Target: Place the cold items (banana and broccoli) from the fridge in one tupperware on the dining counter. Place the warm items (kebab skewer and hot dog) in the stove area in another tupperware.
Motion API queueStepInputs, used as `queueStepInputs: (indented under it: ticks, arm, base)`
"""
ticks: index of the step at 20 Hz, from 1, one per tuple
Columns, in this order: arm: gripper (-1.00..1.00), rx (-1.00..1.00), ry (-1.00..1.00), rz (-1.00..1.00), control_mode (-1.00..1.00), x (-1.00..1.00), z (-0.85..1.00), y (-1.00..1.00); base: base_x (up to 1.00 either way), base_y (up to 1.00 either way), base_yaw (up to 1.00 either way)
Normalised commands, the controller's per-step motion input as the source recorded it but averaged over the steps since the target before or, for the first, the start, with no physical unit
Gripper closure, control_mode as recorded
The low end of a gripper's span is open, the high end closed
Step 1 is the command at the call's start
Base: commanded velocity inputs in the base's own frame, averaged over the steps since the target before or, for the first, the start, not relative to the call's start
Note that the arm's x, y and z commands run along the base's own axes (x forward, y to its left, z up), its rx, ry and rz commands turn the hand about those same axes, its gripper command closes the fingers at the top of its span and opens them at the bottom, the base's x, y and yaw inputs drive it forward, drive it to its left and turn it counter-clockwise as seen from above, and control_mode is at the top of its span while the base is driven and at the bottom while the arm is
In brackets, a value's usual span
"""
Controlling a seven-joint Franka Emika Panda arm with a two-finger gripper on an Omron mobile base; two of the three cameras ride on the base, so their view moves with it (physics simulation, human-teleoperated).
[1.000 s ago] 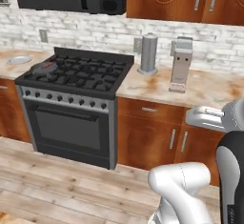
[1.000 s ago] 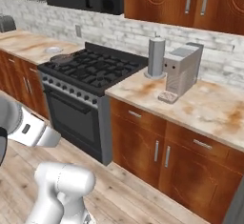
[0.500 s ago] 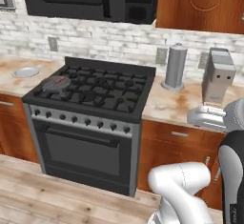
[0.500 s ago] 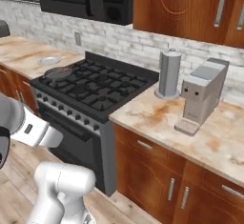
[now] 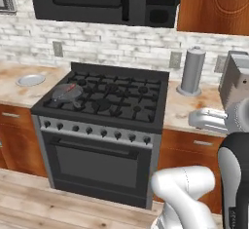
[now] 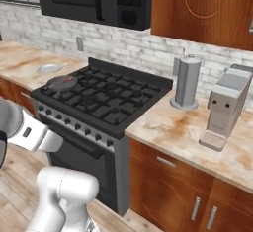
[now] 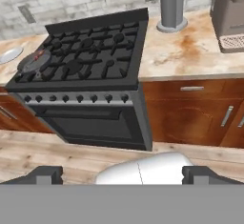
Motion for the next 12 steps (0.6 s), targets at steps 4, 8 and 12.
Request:
queueStepInputs:
  ticks: [4,8,12]
  arm:
    - [-1.0,0.0,0.0,0.0,1.0,0.0,0.0,0.0]
    - [-1.0,0.0,0.0,0.0,1.0,0.0,0.0,0.0]
    - [-1.0,0.0,0.0,0.0,1.0,0.0,0.0,0.0]
  base:
    - [0.63,0.79,-0.31]
    - [1.0,-0.23,-0.01]
    - [0.67,0.56,-0.31]
